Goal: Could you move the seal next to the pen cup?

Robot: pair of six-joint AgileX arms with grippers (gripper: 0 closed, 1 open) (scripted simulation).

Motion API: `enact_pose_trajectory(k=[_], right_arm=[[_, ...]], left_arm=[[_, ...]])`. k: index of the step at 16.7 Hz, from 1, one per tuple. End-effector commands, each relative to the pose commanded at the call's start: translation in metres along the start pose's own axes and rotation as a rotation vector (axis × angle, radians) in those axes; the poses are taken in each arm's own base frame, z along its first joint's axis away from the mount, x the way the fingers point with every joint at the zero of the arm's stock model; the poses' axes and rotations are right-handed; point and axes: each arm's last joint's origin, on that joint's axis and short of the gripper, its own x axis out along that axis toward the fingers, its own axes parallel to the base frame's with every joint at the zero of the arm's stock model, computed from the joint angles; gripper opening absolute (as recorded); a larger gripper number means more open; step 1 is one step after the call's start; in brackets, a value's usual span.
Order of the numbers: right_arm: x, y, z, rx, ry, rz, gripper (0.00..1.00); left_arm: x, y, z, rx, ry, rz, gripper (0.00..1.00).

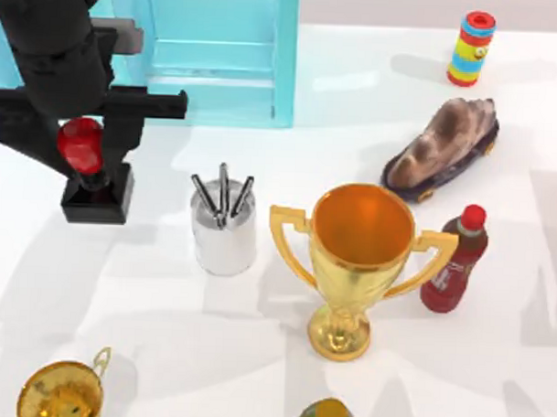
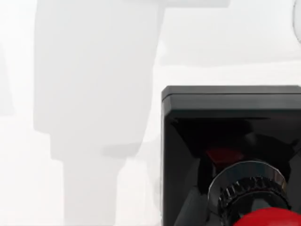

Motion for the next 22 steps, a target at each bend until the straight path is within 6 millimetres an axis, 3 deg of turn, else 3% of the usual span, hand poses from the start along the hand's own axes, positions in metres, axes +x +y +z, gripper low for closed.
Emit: enact_pose_trajectory(k=[5, 20, 22], right_arm=[[0.000, 0.000, 0.000, 0.000, 0.000, 0.000, 1.00], [0.000, 0.000, 0.000, 0.000, 0.000, 0.000, 1.00], [0.000, 0.000, 0.000, 0.000, 0.000, 0.000, 1.00]], left_arm=[[0.023, -0.017, 0.043, -0.009, 0.000, -0.001, 0.00], [0.039, -0.018, 0.045, -0.009, -0.002, -0.001, 0.00], [0.039, -0.018, 0.045, -0.009, -0.002, -0.001, 0.15]])
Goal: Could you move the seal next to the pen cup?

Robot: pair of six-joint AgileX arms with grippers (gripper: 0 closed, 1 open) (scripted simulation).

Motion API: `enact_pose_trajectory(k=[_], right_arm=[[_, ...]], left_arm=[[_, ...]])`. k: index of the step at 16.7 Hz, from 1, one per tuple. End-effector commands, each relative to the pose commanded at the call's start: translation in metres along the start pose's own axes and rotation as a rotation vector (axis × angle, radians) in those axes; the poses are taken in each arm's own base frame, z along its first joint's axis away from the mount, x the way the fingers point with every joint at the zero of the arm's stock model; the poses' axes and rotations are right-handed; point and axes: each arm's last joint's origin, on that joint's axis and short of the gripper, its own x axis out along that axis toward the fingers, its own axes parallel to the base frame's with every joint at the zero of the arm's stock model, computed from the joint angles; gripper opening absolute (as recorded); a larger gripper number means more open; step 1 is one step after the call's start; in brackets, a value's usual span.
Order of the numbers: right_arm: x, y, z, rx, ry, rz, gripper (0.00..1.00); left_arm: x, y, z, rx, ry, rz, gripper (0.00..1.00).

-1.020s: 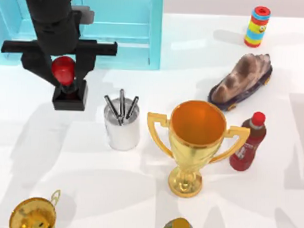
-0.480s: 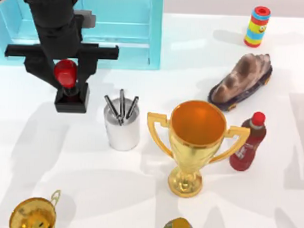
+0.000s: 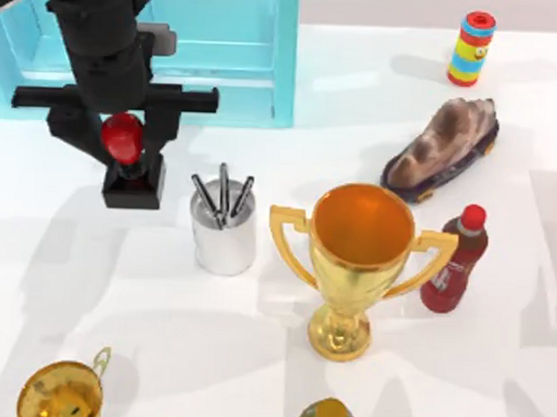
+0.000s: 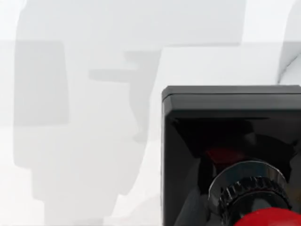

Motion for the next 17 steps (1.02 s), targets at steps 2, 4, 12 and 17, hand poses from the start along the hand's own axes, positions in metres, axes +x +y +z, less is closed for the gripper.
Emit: enact_pose_trajectory(k=[2, 4, 12, 17], right_arm=[[0.0000, 0.0000, 0.0000, 0.000, 0.000, 0.000, 1.00], [0.0000, 0.0000, 0.0000, 0.000, 0.000, 0.000, 1.00], [0.0000, 0.0000, 0.0000, 0.000, 0.000, 0.000, 1.00], [0.0000, 0.0000, 0.0000, 0.000, 0.000, 0.000, 1.00]], left_arm=[[0.0000, 0.0000, 0.0000, 0.000, 0.000, 0.000, 0.30], [0.0000, 0.0000, 0.0000, 0.000, 0.000, 0.000, 0.45], [0.0000, 0.0000, 0.0000, 0.000, 0.000, 0.000, 1.00], [0.0000, 0.0000, 0.0000, 0.000, 0.000, 0.000, 1.00]])
